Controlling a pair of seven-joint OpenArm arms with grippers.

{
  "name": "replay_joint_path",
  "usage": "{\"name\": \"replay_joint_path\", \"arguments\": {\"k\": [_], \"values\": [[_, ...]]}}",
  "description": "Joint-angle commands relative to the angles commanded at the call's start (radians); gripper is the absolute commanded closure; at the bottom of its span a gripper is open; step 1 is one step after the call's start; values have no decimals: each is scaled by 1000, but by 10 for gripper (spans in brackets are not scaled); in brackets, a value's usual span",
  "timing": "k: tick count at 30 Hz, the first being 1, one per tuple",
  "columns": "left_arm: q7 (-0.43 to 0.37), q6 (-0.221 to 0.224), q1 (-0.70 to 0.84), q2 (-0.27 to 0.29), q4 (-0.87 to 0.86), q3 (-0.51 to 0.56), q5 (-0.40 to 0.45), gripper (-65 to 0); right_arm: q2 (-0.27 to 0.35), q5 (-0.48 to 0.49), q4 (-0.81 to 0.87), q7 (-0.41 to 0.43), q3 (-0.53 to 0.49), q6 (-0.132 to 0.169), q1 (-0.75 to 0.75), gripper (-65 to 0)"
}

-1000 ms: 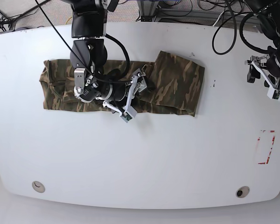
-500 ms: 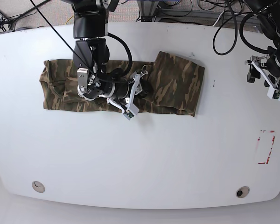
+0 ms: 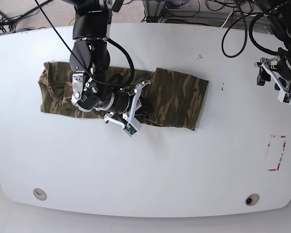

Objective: Fold the T-shirt properly
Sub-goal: 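Grasp the folded strip ends with both grippers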

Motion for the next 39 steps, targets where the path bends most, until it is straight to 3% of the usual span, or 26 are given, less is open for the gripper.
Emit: {"name": "replay_joint_path", "arguments": {"k": [4, 14, 17, 25, 34, 39], "values": [[0, 0, 2, 0, 0, 0, 0, -379, 28, 58, -2, -12, 0, 0, 8, 0], [0, 0, 3, 0, 0, 0, 3, -379, 32, 57, -110, -11, 0, 0, 32, 0], [0, 0, 3, 0, 0, 0, 3, -379, 58, 57, -167, -2, 2, 0, 38, 0], [0, 0, 20, 0, -2, 2, -2, -379, 118, 57, -212, 98, 8, 0, 41, 0], [0, 0, 18, 0, 5, 149, -3, -379, 146, 55, -278, 175, 32, 0, 86, -3], [0, 0, -11, 12, 14, 249, -40, -379, 172, 55, -350, 222, 49, 0, 104, -128]]}}
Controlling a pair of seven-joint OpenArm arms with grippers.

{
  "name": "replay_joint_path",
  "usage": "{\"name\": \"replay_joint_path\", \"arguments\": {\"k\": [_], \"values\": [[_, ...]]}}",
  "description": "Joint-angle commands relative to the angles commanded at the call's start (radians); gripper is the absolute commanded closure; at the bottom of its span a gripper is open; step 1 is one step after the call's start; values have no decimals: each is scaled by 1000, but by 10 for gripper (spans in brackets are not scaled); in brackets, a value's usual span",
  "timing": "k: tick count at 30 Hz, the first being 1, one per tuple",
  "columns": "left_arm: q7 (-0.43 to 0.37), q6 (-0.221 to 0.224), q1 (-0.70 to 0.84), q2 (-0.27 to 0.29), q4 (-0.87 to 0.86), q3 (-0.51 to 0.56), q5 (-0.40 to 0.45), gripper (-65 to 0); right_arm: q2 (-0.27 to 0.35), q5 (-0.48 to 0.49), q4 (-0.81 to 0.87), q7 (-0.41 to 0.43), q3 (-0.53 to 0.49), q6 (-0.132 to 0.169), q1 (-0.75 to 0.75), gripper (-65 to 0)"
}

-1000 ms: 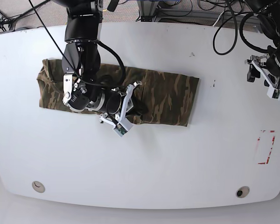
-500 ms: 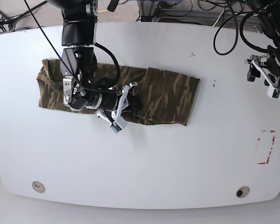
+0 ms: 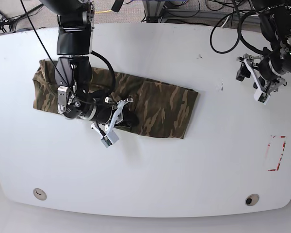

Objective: Fold the T-shirt properly
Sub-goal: 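Grasp the folded strip ends with both grippers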

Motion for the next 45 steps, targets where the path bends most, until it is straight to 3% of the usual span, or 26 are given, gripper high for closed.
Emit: {"name": "replay_joint_path", "arguments": {"k": [4, 7, 10, 13, 15, 19, 23, 28, 33, 34, 40, 45], "values": [[0, 0, -66, 3, -2, 68, -84, -379, 38, 8, -38, 38, 3, 0, 11, -266], [-3, 8, -130, 6, -9, 114, -107, -379, 66, 11, 0, 34, 3, 0, 3, -315], [-5, 8, -209, 89, -55, 146, -86, -379, 87, 11, 72, 31, 49, 0, -28, -325], [-5, 9, -285, 167, -138, 150, -20, -375, 86, 12, 133, -48, 167, 0, -60, -327], [-6, 9, -345, 229, -232, 169, 49, -307, 86, 18, 144, -135, 255, 0, -57, -327], [-63, 9, -417, 299, -407, 227, 167, -75, 98, 153, 146, -244, 394, 0, -60, -327], [-196, 9, -423, 348, -531, 269, 244, -67, 158, 288, 141, -316, 531, 0, -89, -327], [-270, 9, -454, 351, -677, 281, 305, -67, 222, 307, 138, -327, 629, 0, -144, -346], [-279, 9, -448, 315, -720, 279, 302, -67, 261, 310, 34, -368, 793, 0, -199, -590], [-279, 9, -446, 308, -720, 279, 301, -67, 262, 310, -5, -368, 821, 0, -199, -615], [-275, 2, -408, 276, -710, 279, 298, -68, 316, 308, -199, -370, 918, 0, -201, -614], [-276, 2, -387, 272, -710, 278, 298, -68, 325, 311, -282, -370, 919, 0, -198, -614]]}}
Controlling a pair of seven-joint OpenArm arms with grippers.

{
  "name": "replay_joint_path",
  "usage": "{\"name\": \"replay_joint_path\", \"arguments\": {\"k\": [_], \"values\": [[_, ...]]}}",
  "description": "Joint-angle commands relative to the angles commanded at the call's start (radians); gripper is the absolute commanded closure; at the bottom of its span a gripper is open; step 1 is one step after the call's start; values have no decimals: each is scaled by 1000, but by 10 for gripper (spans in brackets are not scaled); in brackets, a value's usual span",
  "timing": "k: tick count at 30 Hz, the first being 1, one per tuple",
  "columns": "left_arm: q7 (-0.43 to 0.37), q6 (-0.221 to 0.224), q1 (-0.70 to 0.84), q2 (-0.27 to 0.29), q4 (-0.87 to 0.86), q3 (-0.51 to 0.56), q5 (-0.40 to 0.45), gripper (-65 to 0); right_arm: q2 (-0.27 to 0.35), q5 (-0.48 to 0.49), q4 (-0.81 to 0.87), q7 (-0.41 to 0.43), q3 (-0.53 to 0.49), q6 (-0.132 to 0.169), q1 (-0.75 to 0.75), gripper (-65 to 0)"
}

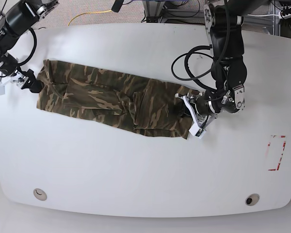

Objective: Fold the T-shirt properly
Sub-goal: 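Grasp the folded strip ends with both grippers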

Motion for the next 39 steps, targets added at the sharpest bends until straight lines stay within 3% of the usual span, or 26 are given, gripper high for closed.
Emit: {"name": "replay_joint_path", "arguments": {"k": [10, 16, 18, 21, 25, 29, 30, 35, 39], "values": [[0, 0, 6, 0, 0, 0, 0, -68, -114, 2, 3, 0, -78, 0, 20, -614], [2, 0, 6, -2, 0, 0, 0, -68, -178, -3, 87, -3, -94, 0, 28, -604], [2, 0, 6, -2, 0, 0, 0, -68, -183, -5, 109, -2, -135, 0, 28, -553], [3, 0, 8, -2, 0, 0, 0, -68, -184, -2, 120, 0, -192, 0, 28, -395], [48, 0, 8, 2, 0, 0, 0, -68, -198, -3, 120, 26, -209, 0, 29, -268], [66, 0, 8, 5, 0, 0, 0, -68, -195, -6, 120, 48, -212, 0, 28, -24], [66, 0, 8, 5, 0, 0, 0, -68, -193, -6, 123, 48, -212, 0, 28, 0], [66, 0, 21, 2, 0, -5, 0, -68, -175, 0, 284, 43, -212, 0, 0, 0], [66, 0, 31, 6, 0, -58, 0, -68, -181, 41, 439, -14, -218, 0, 0, 0]]}}
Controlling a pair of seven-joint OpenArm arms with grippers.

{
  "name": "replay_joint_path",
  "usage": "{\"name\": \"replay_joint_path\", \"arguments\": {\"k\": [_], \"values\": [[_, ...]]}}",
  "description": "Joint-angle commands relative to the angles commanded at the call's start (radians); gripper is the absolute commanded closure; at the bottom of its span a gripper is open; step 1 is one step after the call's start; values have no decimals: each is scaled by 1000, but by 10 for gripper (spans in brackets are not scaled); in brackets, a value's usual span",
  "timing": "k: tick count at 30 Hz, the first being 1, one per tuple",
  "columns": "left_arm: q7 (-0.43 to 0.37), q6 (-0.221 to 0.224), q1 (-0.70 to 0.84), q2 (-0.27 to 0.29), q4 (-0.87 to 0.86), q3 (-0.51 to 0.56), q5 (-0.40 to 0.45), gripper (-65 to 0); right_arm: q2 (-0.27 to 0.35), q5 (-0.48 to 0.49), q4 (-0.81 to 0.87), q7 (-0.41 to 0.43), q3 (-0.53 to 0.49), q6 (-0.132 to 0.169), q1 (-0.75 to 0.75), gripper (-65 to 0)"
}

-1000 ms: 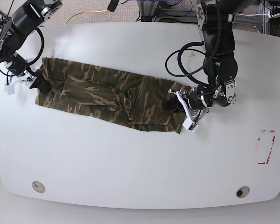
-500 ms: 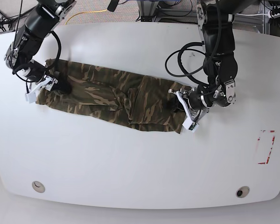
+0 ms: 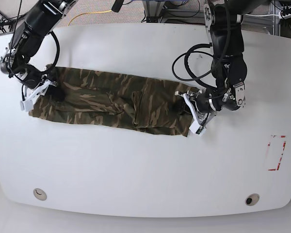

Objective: Fold the T-shirt properly
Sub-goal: 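Grasp the folded strip ends with both grippers, then fold the strip end with the right gripper over toward the left gripper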

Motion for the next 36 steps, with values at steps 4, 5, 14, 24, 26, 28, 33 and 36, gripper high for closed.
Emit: {"name": "replay_joint_path", "arguments": {"k": [4, 5, 14, 24, 26, 28, 33, 36], "values": [[-2, 6, 0, 0, -6, -11, 0, -68, -12, 92, 64, -2, -74, 0, 0, 0], [0, 6, 0, 0, -5, -11, 0, -68, -17, 115, 77, -2, -94, 0, 6, 0], [0, 6, 2, 21, -8, -12, 0, -68, -120, 175, 137, -3, -275, 0, 81, 0], [0, 6, 3, 21, -9, -14, 0, -68, -298, 86, 140, -2, -442, -35, 106, 0], [0, 6, 3, 21, -8, -14, 0, -68, -333, 51, 141, -2, -465, -47, 103, 0], [0, 6, 3, 21, -8, -14, 0, -68, -358, 0, 143, 2, -483, -70, 101, 0], [0, 6, 3, 21, -9, -14, 0, -68, -394, -74, 143, 46, -512, -114, 103, -3], [0, 6, 3, 21, -9, -14, 0, -68, -393, -77, 135, 103, -569, -150, 104, -17]]}}
